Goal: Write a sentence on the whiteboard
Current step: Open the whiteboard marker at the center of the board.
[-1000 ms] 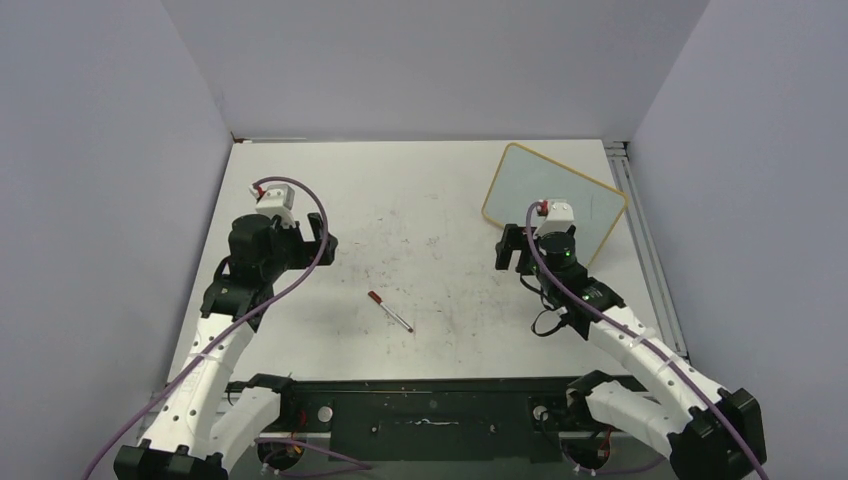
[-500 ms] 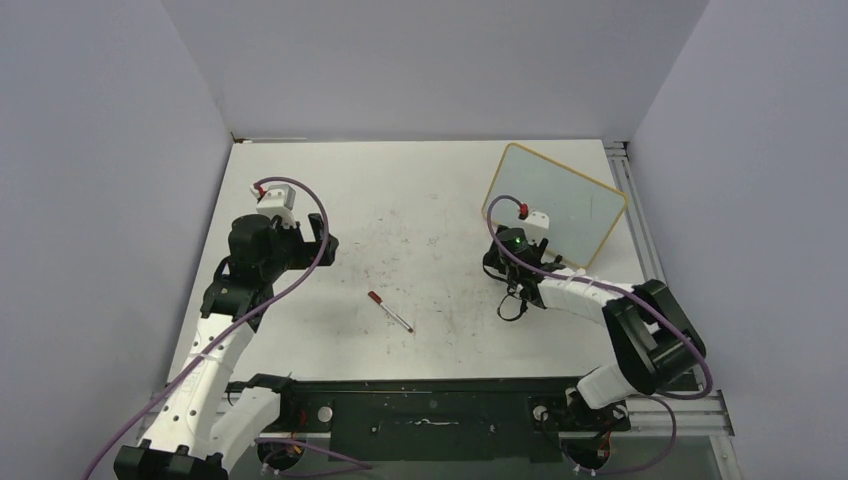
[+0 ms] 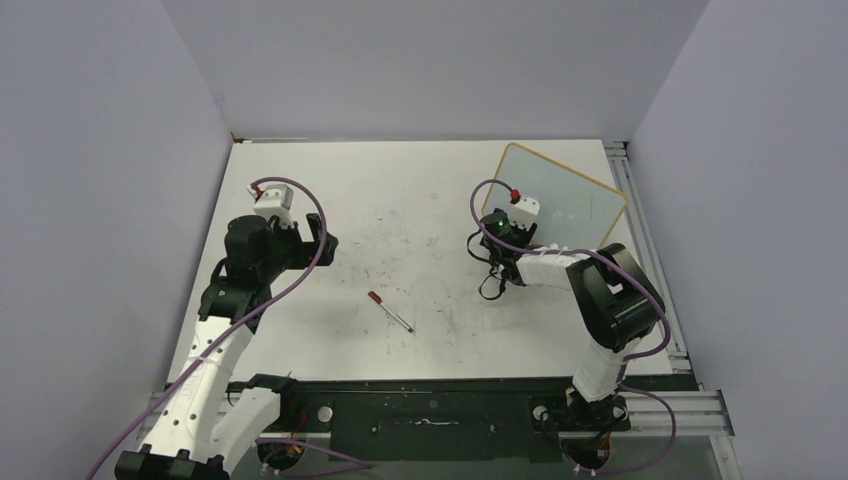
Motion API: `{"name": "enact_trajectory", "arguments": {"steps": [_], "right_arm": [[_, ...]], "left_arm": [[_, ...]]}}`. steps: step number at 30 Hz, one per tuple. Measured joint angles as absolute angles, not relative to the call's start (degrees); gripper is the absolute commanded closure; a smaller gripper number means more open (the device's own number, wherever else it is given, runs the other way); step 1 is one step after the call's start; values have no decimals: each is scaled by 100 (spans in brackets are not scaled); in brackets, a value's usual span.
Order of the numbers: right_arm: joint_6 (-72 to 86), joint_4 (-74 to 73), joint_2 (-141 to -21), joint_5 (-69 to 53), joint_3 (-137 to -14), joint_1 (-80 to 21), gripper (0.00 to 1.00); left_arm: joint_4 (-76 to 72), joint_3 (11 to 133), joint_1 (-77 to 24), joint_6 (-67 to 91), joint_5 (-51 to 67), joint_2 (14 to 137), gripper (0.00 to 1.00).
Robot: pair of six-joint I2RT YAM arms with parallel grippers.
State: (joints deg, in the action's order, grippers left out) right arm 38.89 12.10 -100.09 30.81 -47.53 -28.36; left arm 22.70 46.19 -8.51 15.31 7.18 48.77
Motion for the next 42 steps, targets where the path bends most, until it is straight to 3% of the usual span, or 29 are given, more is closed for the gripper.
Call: {"name": "enact_trajectory", "arguments": {"steps": [17,21,28,42], "right_arm": [[3778,1328,-10674,3210,-5140,-2504,60],[3715,1334,-10702,3186,-5179,-2499,70],[3649,1452,-10849,3173,-5284,-2491,95],[3516,1732,-10820,3173,-5103,-2574,95]], "left_arm": [[2233,4558,-814,1542,864,4827,4],[2226,4558,-810,1542,891,4823,4],[2209,4556,-808,1542,908,4823,4],[2202,4556,-803,1544,928,4825,4]]}}
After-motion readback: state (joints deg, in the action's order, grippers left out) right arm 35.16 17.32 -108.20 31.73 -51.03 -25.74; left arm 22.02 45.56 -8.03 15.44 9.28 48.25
